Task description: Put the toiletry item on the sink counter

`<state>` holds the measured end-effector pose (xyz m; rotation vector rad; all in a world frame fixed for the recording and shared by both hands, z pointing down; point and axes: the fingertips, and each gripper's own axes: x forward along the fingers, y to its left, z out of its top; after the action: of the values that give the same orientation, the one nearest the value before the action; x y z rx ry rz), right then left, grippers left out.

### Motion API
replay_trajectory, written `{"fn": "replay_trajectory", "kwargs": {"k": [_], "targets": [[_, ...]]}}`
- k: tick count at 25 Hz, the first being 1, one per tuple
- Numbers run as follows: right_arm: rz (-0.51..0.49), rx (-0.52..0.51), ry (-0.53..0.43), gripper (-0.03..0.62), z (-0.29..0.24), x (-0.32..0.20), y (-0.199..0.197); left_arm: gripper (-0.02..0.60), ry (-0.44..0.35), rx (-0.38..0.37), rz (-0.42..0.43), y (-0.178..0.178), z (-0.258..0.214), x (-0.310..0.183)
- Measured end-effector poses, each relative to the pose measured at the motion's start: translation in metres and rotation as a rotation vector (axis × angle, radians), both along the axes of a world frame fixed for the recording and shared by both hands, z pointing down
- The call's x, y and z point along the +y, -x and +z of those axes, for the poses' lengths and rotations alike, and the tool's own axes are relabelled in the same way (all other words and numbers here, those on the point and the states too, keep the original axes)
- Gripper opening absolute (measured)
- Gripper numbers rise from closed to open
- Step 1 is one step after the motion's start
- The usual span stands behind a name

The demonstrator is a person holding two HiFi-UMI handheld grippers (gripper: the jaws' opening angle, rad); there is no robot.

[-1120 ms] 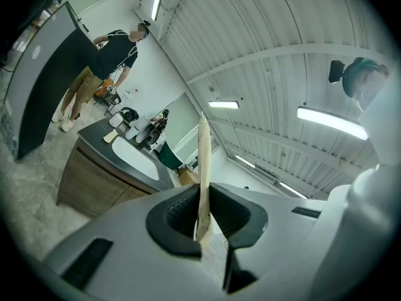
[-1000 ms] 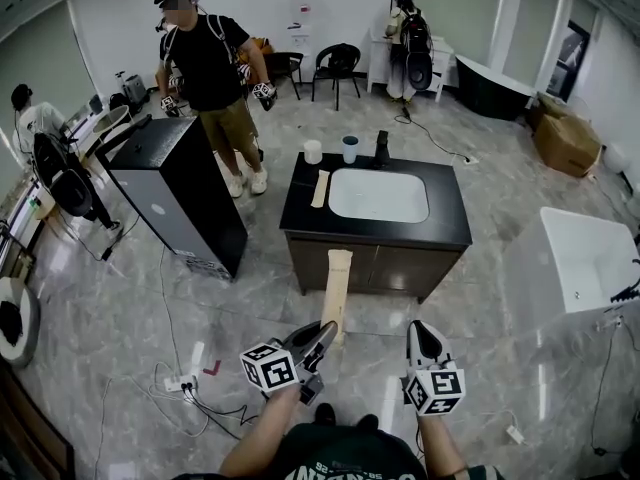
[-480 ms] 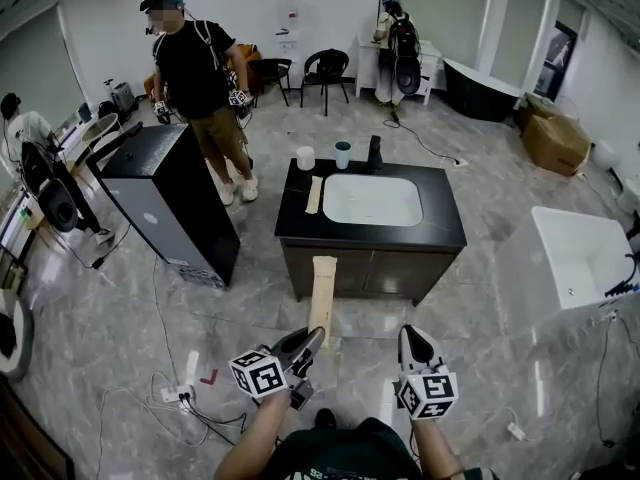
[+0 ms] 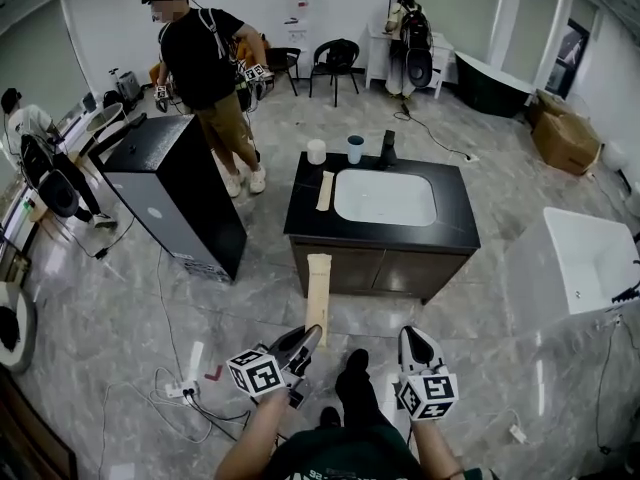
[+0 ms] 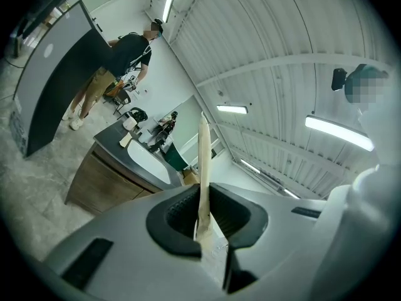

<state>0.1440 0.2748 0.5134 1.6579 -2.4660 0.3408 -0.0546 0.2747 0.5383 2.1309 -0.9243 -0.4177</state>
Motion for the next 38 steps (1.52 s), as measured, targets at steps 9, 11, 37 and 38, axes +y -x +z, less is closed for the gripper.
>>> {"fn": "replay_trajectory", "kwargs": {"k": [9,11,37,38], "targets": [[-0.064,-0.025,0.006,0.043,0.018,-0.09,0.031,0.051,0.023,-0.022,-0.057,0.027,0.018,-0.07],[-0.074,-0.03,0.005,0.043,0.02,-0.117,0.037,0.051,0.028,-0.028,-0.066,0.032,0.02,-0.095],[-0.17,-0.044,0.047,0.043,0.024,-0.414,0.024,0.049,0.119,-0.047,-0.136,0.018,0.034,-0.37],[-0.172,-0.046,0.051,0.043,0.025,-0.418,0.025,0.051,0.125,-0.047,-0.137,0.019,0.036,-0.373]]}}
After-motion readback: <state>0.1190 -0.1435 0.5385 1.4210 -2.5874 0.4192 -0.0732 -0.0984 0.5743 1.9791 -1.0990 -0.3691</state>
